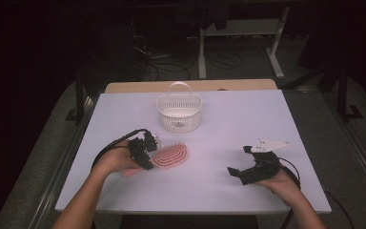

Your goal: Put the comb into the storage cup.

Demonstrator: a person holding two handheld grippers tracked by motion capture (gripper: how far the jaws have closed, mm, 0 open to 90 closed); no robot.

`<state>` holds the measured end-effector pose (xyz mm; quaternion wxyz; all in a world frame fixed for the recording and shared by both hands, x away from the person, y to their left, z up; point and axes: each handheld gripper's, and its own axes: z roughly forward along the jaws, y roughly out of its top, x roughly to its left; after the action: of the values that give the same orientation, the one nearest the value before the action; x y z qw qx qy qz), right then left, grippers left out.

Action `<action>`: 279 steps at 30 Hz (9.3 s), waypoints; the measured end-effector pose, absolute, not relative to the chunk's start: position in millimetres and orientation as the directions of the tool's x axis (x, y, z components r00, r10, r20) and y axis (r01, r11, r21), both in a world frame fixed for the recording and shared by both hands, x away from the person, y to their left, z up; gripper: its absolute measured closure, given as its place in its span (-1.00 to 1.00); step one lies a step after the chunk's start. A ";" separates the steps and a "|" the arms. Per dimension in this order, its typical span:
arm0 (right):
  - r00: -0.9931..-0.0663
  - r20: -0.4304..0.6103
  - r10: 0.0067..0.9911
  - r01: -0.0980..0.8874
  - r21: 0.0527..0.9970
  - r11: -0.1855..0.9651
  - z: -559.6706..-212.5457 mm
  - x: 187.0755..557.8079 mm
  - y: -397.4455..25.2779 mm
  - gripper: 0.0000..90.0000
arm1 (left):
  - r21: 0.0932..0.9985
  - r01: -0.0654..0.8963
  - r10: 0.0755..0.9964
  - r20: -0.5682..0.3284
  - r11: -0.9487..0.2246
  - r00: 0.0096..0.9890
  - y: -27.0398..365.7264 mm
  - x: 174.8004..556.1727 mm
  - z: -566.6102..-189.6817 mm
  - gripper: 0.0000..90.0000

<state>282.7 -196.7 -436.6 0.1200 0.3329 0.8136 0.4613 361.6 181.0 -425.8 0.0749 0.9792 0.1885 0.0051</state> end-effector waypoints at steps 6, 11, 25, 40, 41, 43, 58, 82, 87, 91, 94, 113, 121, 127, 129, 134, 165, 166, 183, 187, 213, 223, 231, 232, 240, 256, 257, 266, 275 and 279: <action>-0.749 0.112 0.653 0.431 0.831 0.351 -436.3 282.4 -196.9 -1.00 | 0.184 0.374 0.376 -0.030 -0.909 0.926 183.7 360.8 -419.9 0.57; -0.749 0.111 0.653 0.430 0.831 0.352 -436.2 282.4 -196.9 -1.00 | 0.224 0.381 0.382 -0.038 -0.897 0.923 188.0 360.3 -413.5 0.57; -0.751 0.110 0.651 0.428 0.831 0.354 -436.4 283.1 -196.3 -1.00 | 0.372 0.386 0.391 -0.065 -0.844 0.918 198.3 360.0 -398.3 0.56; -0.751 0.110 0.651 0.428 0.832 0.354 -436.4 283.3 -196.4 -1.00 | 0.513 0.404 0.412 -0.105 -0.758 0.905 209.2 361.6 -386.8 0.56; -0.751 0.110 0.651 0.428 0.832 0.353 -436.3 283.3 -196.4 -1.00 | 0.517 0.409 0.418 -0.107 -0.752 0.902 209.8 361.7 -386.4 0.56; -0.751 0.110 0.651 0.427 0.832 0.353 -436.2 283.2 -196.5 -1.00 | 0.522 0.411 0.421 -0.106 -0.747 0.901 210.9 362.0 -385.6 0.56; -0.752 0.112 0.650 0.430 0.831 0.353 -436.3 283.1 -195.8 -1.00 | 0.638 0.412 0.425 -0.144 -0.650 0.894 221.5 364.2 -377.3 0.56; -0.752 0.113 0.650 0.430 0.831 0.353 -436.3 283.2 -196.0 -1.00 | 0.787 0.377 0.454 -0.139 -0.489 0.880 231.3 368.2 -367.5 0.56; -0.750 0.114 0.651 0.430 0.833 0.349 -436.4 283.9 -196.5 -1.00 | 0.816 0.365 0.463 -0.138 -0.447 0.876 232.9 372.1 -362.1 0.56; -0.751 0.115 0.651 0.432 0.831 0.352 -436.6 283.6 -195.6 -1.00 | 0.838 0.354 0.466 -0.138 -0.415 0.874 234.8 375.1 -358.3 0.56; -0.750 0.114 0.651 0.432 0.830 0.352 -436.8 283.9 -195.4 -1.00 | 0.849 0.347 0.470 -0.136 -0.398 0.872 235.4 378.0 -356.5 0.56; -0.756 0.113 0.645 0.430 0.828 0.359 -437.2 283.3 -195.0 -1.00 | 0.907 0.262 0.453 -0.091 -0.330 0.887 222.8 402.8 -338.9 0.56; -0.754 0.116 0.647 0.432 0.829 0.355 -437.0 282.7 -195.4 -1.00 | 0.923 0.220 0.448 -0.060 -0.315 0.892 215.6 415.1 -330.2 0.56; -0.754 0.117 0.647 0.432 0.829 0.354 -437.0 282.6 -195.5 -1.00 | 0.934 0.192 0.446 -0.041 -0.300 0.894 208.2 426.3 -324.3 0.56; -0.753 0.118 0.647 0.433 0.830 0.352 -436.9 282.6 -195.5 -1.00 | 0.938 0.182 0.448 -0.033 -0.294 0.894 205.4 430.3 -322.7 0.56; -0.753 0.118 0.647 0.433 0.830 0.351 -437.0 282.7 -196.1 -1.00 | 0.945 0.156 0.443 -0.014 -0.287 0.896 197.8 440.4 -319.4 0.56; -0.749 0.125 0.651 0.439 0.830 0.345 -438.5 281.2 -199.8 -1.00 | 0.934 0.153 0.402 -0.011 -0.324 0.916 162.8 485.2 -345.1 0.56; -0.749 0.125 0.651 0.439 0.829 0.346 -438.5 281.3 -199.8 -1.00 | 0.930 0.154 0.400 -0.007 -0.334 0.916 162.3 486.4 -347.1 0.56; -0.751 0.121 0.649 0.435 0.830 0.349 -438.8 280.8 -200.0 -1.00 | 0.886 0.173 0.388 0.008 -0.431 0.922 149.1 494.5 -372.0 0.56; -0.751 0.120 0.649 0.435 0.830 0.349 -439.1 280.8 -200.3 -1.00 | 0.871 0.179 0.388 0.014 -0.457 0.922 146.3 496.6 -378.2 0.56; -0.752 0.119 0.648 0.434 0.830 0.351 -439.5 280.8 -200.3 -1.00 | 0.809 0.199 0.392 0.041 -0.553 0.919 135.1 501.8 -395.8 0.56; -0.752 0.119 0.648 0.434 0.829 0.352 -439.4 280.7 -200.1 -1.00 | 0.806 0.185 0.400 0.070 -0.563 0.914 134.6 501.4 -395.6 0.42; -0.752 0.119 0.648 0.433 0.831 0.350 -439.3 280.7 -200.1 -1.00 | 0.810 0.190 0.424 0.078 -0.554 0.903 139.2 500.8 -392.2 0.08; -0.752 0.119 0.648 0.433 0.831 0.350 -439.2 280.7 -200.2 -1.00 | 0.811 0.187 0.426 0.082 -0.554 0.901 141.3 500.3 -390.7 0.05; -0.752 0.121 0.649 0.435 0.830 0.350 -439.4 281.0 -199.8 -1.00 | 0.841 0.198 0.435 0.050 -0.504 0.899 151.9 497.0 -380.0 -0.15; -0.751 0.124 0.648 0.436 0.831 0.346 -439.4 282.3 -199.8 -1.00 | 0.864 0.231 0.445 -0.008 -0.448 0.896 173.5 485.1 -355.9 -0.32; -0.752 0.124 0.648 0.435 0.831 0.346 -439.5 282.5 -199.8 -1.00 | 0.864 0.233 0.446 -0.011 -0.446 0.895 175.0 483.7 -354.8 -0.34; -0.748 0.126 0.651 0.437 0.832 0.341 -439.7 282.0 -201.4 -1.00 | 0.855 0.255 0.465 -0.018 -0.451 0.885 189.0 471.9 -351.8 -0.42; -0.748 0.127 0.652 0.440 0.830 0.343 -440.1 283.0 -200.7 -1.00 | 0.851 0.276 0.474 -0.036 -0.446 0.880 200.4 457.6 -353.3 -0.58; -0.749 0.125 0.651 0.438 0.830 0.345 -439.8 282.5 -200.6 -1.00 | 0.849 0.281 0.485 -0.034 -0.447 0.874 203.5 451.4 -353.0 -0.69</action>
<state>282.5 -200.6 -439.8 0.1148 0.3353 0.8119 0.4640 451.4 203.5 -353.0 0.4745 0.8437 0.2268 0.1073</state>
